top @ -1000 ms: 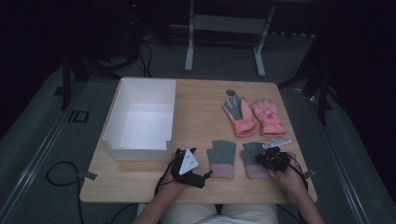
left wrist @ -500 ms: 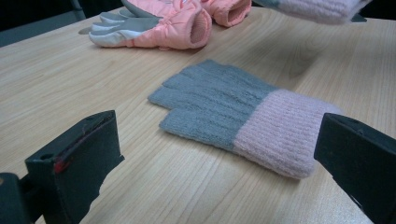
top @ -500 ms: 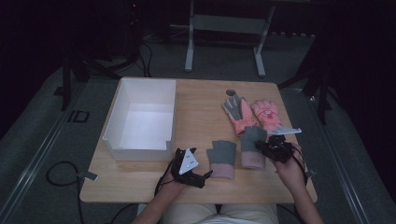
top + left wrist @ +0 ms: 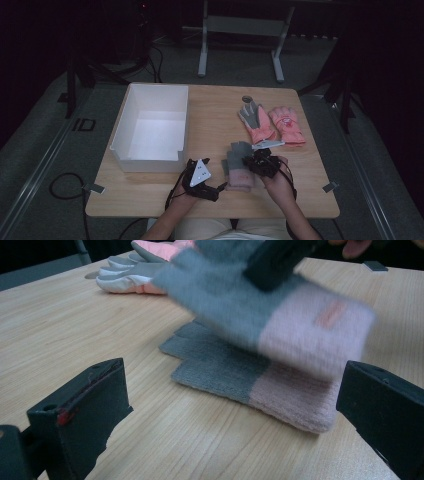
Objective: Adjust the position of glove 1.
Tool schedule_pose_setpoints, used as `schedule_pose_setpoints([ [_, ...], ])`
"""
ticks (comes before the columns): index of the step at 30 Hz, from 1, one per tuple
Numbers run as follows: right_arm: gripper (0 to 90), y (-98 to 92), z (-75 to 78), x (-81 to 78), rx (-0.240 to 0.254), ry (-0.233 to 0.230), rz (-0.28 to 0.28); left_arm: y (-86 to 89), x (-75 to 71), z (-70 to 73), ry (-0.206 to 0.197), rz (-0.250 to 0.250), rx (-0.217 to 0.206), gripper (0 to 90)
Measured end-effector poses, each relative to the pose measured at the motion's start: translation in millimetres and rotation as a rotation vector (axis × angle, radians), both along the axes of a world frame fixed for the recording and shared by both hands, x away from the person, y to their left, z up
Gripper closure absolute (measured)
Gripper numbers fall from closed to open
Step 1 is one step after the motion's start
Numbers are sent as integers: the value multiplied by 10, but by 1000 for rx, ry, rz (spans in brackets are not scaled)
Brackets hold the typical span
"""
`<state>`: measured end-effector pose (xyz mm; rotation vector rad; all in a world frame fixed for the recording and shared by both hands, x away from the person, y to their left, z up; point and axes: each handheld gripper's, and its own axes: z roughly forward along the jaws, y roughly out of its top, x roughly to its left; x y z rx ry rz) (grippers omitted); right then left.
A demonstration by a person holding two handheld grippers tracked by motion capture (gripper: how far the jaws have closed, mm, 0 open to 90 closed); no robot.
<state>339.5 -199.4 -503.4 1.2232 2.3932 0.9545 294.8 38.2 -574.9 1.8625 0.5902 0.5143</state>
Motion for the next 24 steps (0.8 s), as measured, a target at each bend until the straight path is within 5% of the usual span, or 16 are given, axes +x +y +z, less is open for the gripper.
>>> schedule_pose_setpoints([
  [15, 817, 66, -327, 52, -9, 64, -29, 2, -3, -3, -8, 2, -4, 0],
  [20, 755, 57, -366, 82, -15, 67, 2, -11, -17, -3, -22, 17, 5, 1],
  [24, 686, -7, -287, 84, 15, 63, 19, 2, -38, 43, -11, -14, -75, 1],
])
